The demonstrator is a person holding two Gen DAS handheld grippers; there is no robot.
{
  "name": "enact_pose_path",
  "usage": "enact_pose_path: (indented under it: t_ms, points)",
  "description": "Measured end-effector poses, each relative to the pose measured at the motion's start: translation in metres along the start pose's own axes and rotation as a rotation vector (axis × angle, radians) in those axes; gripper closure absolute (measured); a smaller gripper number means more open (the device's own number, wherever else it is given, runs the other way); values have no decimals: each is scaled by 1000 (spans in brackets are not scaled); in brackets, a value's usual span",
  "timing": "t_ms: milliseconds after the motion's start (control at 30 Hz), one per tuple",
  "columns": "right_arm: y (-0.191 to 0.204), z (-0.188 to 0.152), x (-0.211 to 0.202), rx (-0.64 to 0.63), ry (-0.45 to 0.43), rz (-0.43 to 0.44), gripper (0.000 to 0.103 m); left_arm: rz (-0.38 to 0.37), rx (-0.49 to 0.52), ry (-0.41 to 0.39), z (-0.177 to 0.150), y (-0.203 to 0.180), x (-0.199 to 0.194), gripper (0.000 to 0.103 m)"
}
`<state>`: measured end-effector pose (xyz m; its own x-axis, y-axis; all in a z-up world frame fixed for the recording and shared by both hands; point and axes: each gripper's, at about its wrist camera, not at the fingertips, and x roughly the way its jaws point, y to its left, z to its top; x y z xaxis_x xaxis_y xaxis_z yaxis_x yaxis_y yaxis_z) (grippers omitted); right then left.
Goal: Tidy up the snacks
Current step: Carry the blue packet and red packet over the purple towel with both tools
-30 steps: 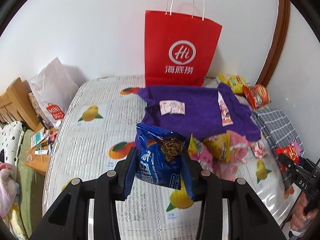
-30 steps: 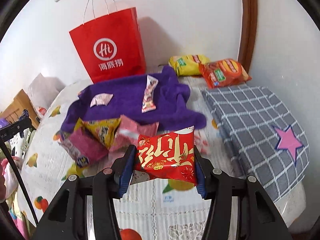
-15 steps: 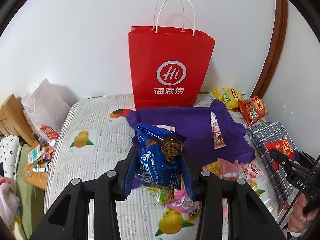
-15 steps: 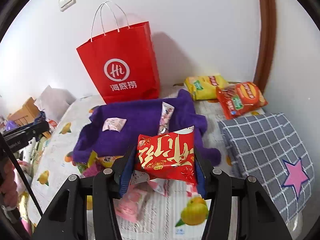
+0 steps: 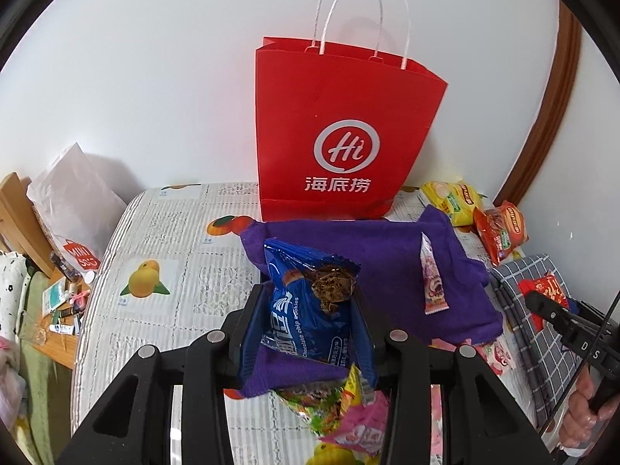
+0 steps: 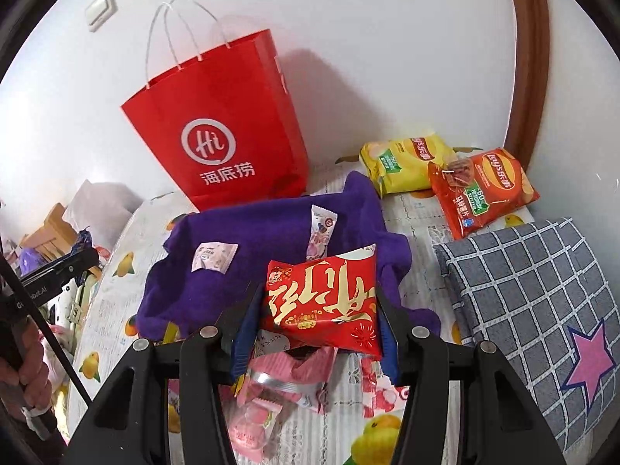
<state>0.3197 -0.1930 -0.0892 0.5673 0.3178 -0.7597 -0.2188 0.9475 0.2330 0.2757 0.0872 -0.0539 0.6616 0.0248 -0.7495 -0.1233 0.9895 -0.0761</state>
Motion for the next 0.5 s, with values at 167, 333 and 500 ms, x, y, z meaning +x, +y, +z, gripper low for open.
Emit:
enact_pose_path:
  t_ms: [167,333,500]
  points:
    - [-3,13,15,-4,12,8,50,-6,-10,23,5,6,15,64]
    - [-7,28,32,-3,24,7,50,-2,-24,31,11,14,29,64]
    - [-6,34,59,8,76,33,50,-22,-48,60,14,22,47,64]
